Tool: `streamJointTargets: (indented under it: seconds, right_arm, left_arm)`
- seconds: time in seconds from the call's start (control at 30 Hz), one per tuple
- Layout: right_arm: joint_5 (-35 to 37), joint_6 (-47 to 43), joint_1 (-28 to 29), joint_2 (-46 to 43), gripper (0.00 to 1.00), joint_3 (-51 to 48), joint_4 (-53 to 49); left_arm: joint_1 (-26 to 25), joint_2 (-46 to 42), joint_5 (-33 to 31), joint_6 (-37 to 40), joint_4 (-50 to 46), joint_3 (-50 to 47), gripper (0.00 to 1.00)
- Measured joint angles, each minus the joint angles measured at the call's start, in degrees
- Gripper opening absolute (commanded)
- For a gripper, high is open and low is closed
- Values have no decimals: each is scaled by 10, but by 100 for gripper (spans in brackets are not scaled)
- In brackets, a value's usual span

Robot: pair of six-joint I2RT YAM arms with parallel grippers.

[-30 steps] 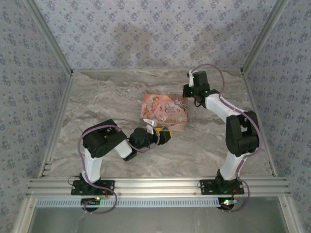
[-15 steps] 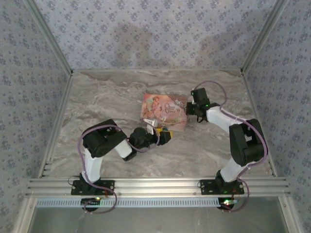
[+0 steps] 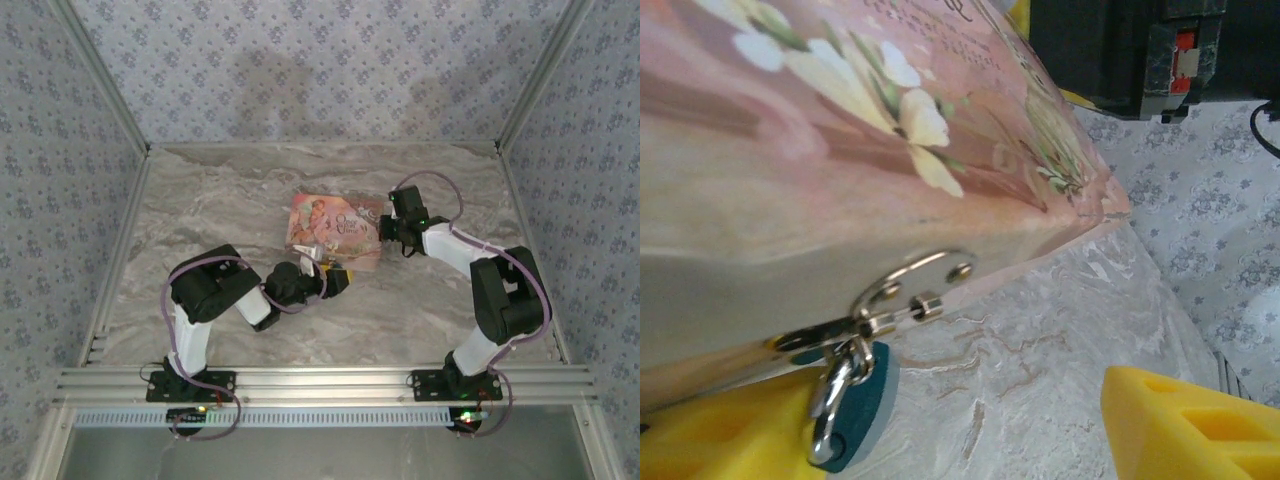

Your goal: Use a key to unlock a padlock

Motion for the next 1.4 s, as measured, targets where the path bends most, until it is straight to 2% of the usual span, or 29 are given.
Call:
streamJointTargets:
  seconds: [0.07,0.17,0.47,0.7,0.8,0.87,0.93,1.17,1.4]
  right_arm:
    - [0,0,0,0,0,-1,2]
    - [0,2,0,0,0,-2,4]
    - [0,4,0,0,0,-2,6]
    - [0,4,0,-7,0,-3,8]
    - [0,4,1,-10,0,-3,9]
    - [0,4,2,-10,0,-3,10]
    - [0,4,2,-10,0,-3,10]
    - [0,4,3,-10,0,-3,12]
    - [0,4,18,-10,0,-7,22]
  left_arm:
    - [3,0,1,-1,5,-6,62]
    - [8,-1,4,-3,11,-16,60]
    - [17,-3,10,-13,9,-25,39]
    - [26,-2,19,-22,9,-25,31]
    - [29,1,22,-21,12,-24,23]
    - [30,1,23,-21,13,-24,26]
    - [31,1,24,-19,13,-24,42]
    - [33,8,33,-22,17,-17,51]
    - [28,21,40,-32,21,5,57]
